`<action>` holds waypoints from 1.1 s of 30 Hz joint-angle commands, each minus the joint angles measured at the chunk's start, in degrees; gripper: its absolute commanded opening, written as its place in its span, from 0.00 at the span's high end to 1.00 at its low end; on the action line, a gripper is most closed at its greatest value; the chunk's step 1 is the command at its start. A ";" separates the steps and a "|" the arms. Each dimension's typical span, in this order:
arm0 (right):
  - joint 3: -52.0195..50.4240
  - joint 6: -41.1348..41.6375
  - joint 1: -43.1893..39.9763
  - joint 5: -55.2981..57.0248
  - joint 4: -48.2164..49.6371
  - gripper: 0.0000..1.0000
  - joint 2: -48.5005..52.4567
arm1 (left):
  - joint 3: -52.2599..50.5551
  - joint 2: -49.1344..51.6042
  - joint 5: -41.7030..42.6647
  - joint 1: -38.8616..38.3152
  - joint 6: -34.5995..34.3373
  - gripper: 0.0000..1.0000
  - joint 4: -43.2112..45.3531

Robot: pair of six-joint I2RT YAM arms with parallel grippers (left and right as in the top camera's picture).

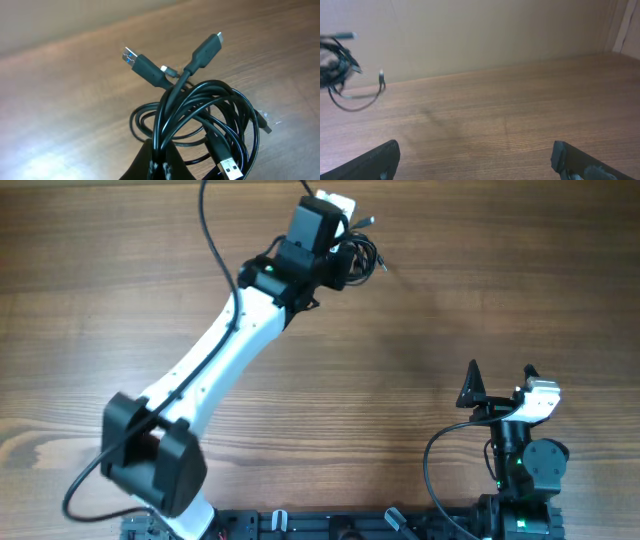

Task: Untangle cables
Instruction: 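Lift the cable bundle with the left gripper, raise the right arm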

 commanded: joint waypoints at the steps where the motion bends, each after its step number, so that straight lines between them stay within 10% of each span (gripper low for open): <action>1: -0.09 -1.03 0.28 -0.90 0.13 0.00 0.37 | 0.28 -4.50 -0.37 0.17 11.61 0.96 0.81; 11: -0.09 -1.29 0.28 3.43 0.61 0.00 0.37 | 0.28 -6.71 7.28 0.11 24.70 0.96 1.27; 24: -0.07 9.05 0.28 -7.04 13.14 0.00 0.37 | 0.28 -7.41 25.77 0.13 24.13 0.96 8.98; 33: 13.70 7.19 0.28 -17.94 1.05 0.00 5.35 | 0.28 -10.71 28.85 0.31 -1.46 0.96 16.31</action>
